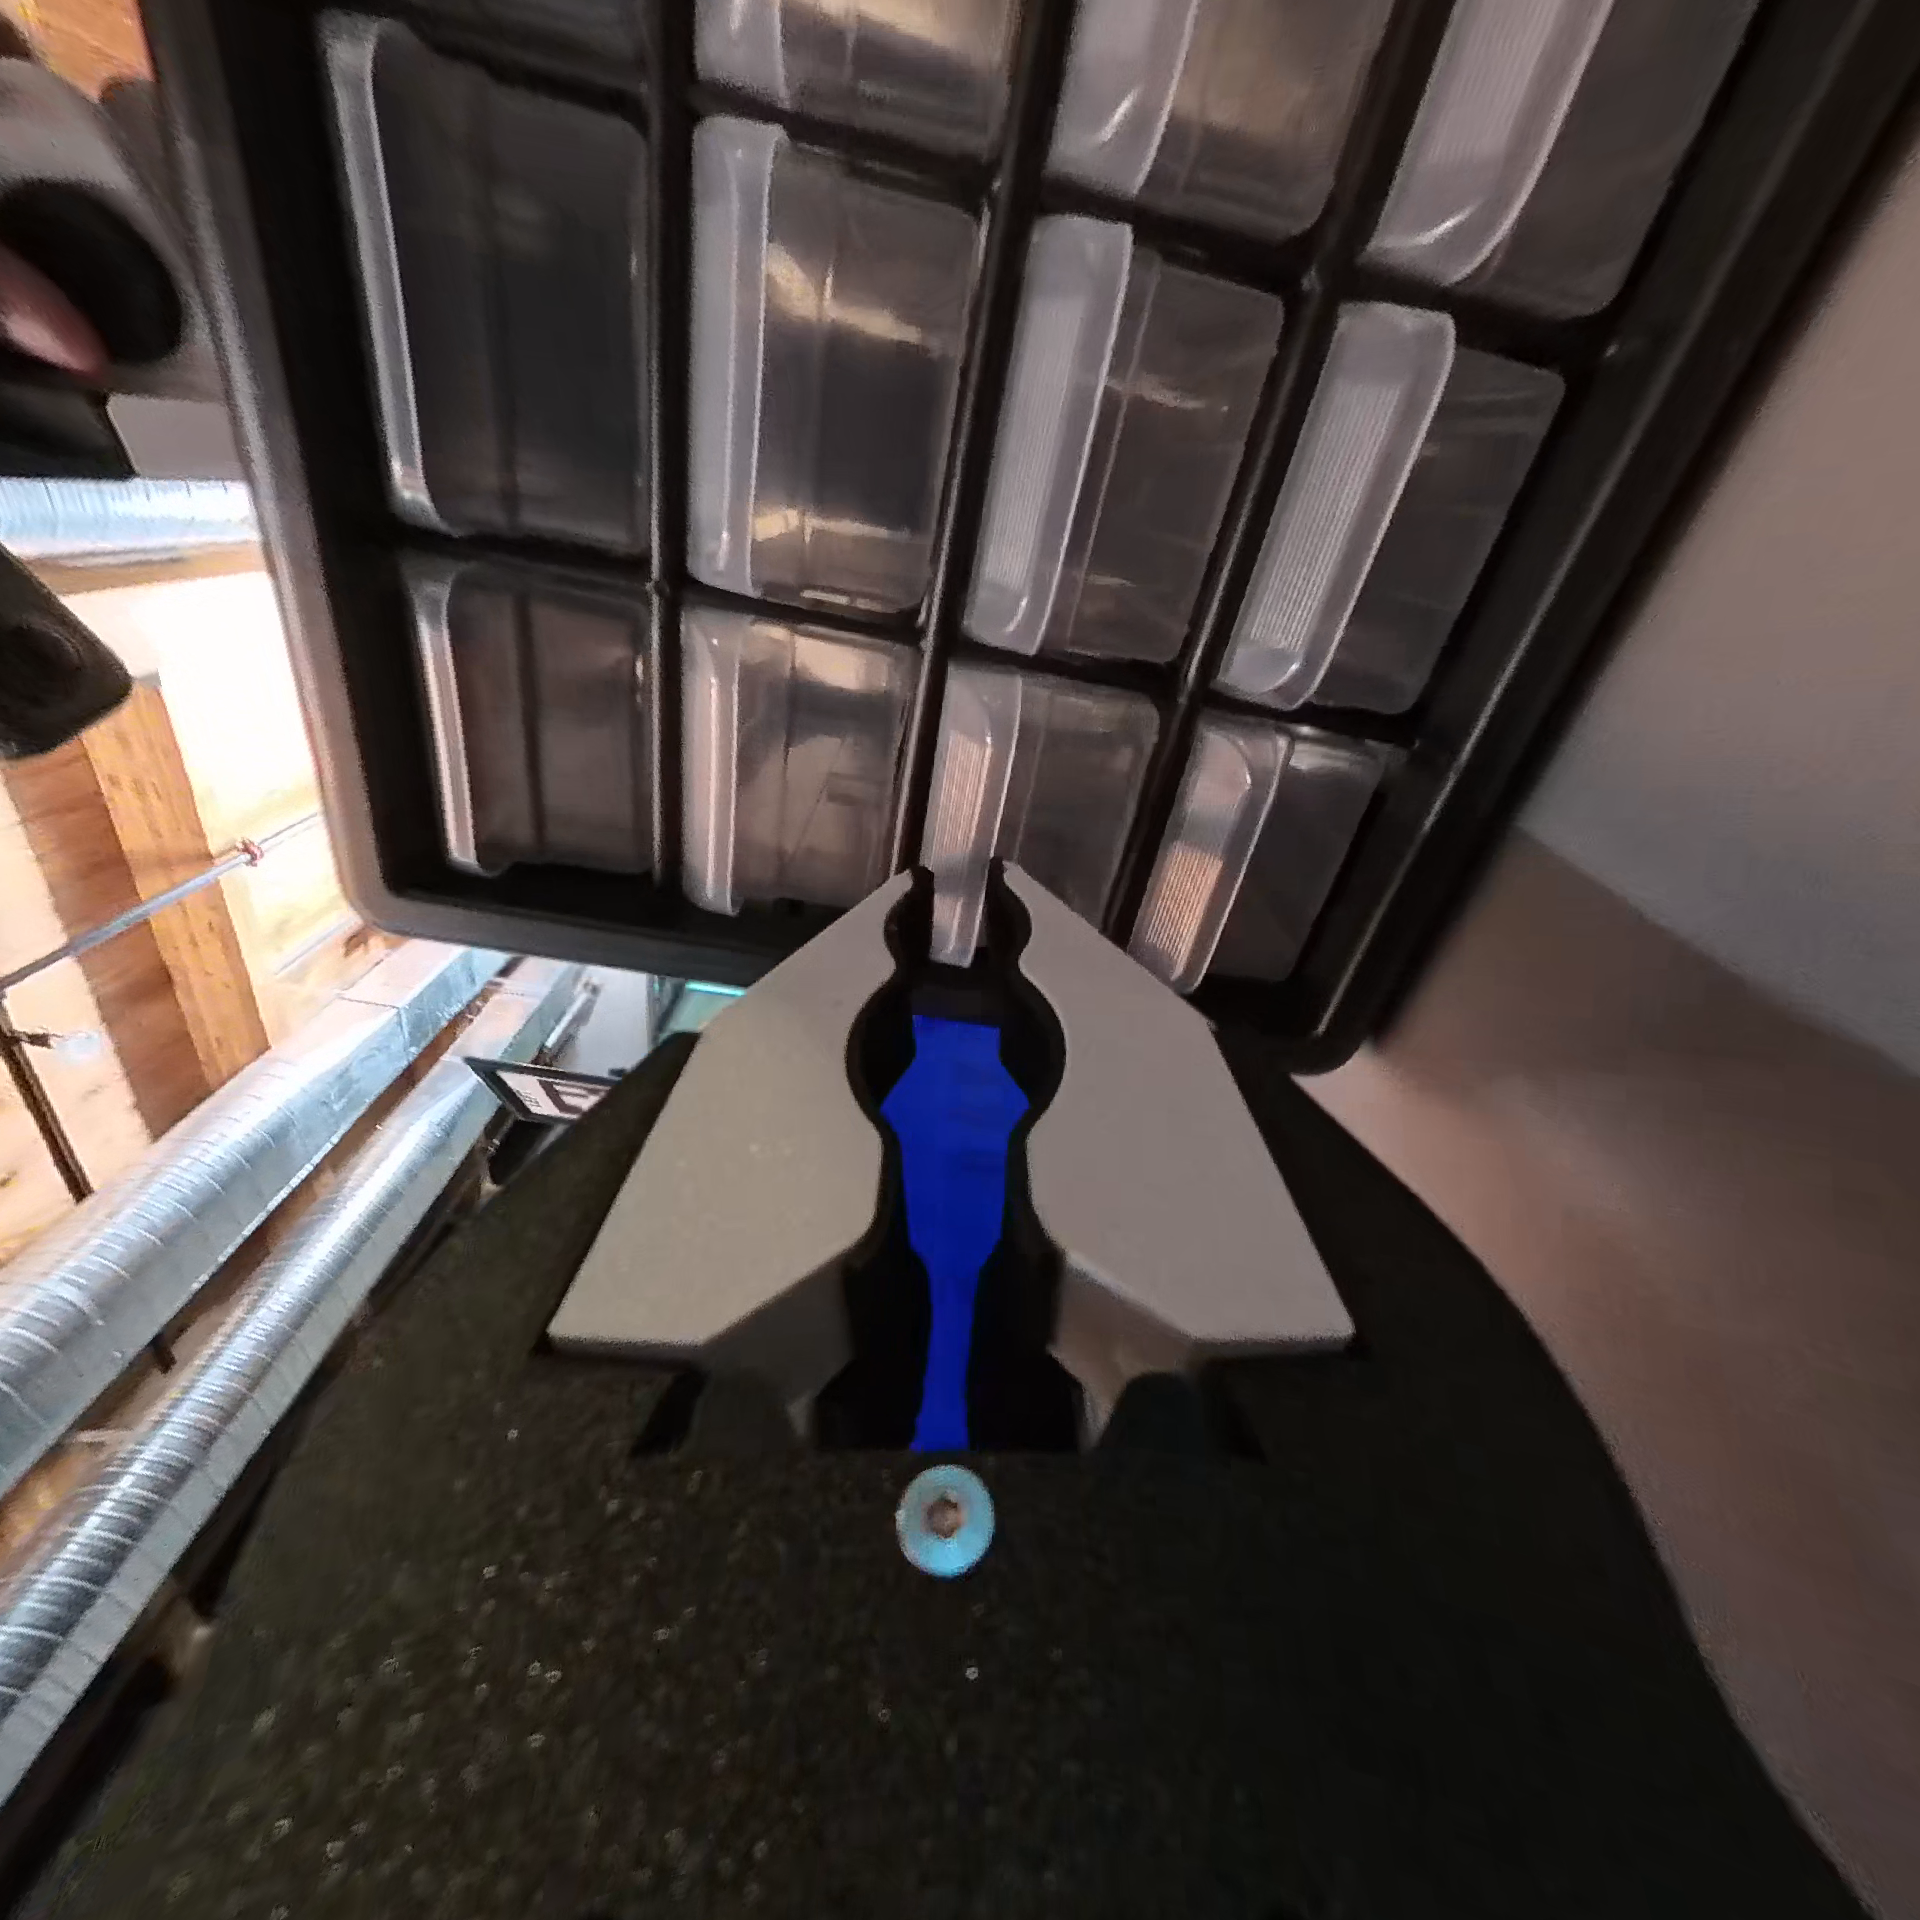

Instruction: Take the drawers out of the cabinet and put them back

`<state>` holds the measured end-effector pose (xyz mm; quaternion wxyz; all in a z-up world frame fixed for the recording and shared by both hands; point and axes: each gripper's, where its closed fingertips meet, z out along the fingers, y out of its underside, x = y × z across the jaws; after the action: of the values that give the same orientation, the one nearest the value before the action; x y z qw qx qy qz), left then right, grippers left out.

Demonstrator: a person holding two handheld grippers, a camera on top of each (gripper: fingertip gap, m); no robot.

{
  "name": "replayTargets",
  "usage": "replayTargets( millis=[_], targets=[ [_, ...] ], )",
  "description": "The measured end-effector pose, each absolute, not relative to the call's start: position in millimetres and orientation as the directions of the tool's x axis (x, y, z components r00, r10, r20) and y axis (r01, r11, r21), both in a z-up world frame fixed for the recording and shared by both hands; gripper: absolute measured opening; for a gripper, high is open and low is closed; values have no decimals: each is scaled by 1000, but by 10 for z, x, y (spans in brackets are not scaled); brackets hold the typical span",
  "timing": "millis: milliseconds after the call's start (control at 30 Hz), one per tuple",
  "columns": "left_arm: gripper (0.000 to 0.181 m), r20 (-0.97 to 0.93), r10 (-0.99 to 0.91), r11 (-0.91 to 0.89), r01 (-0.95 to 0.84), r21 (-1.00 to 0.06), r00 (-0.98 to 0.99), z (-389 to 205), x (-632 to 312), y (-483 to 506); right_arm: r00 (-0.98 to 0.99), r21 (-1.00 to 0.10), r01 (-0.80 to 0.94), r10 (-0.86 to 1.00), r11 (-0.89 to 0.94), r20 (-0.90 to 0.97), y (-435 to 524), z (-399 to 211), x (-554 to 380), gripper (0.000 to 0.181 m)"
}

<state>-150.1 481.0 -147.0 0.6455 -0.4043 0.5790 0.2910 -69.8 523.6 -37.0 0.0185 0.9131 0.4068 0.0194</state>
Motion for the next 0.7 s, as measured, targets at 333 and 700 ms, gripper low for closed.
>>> replayTargets(
  millis=[333,700],
  targets=[
    [7,-997,-59,557,-828,-70,45,-1475,-1727,4376,697,12,715,714,-699,64,5238,-368,-698,0],
    [28,-953,-261,491,-828,-269,155,-1620,-1809,4191,724,6,687,686,-727,73,5237,-367,-696,0]
  ],
)
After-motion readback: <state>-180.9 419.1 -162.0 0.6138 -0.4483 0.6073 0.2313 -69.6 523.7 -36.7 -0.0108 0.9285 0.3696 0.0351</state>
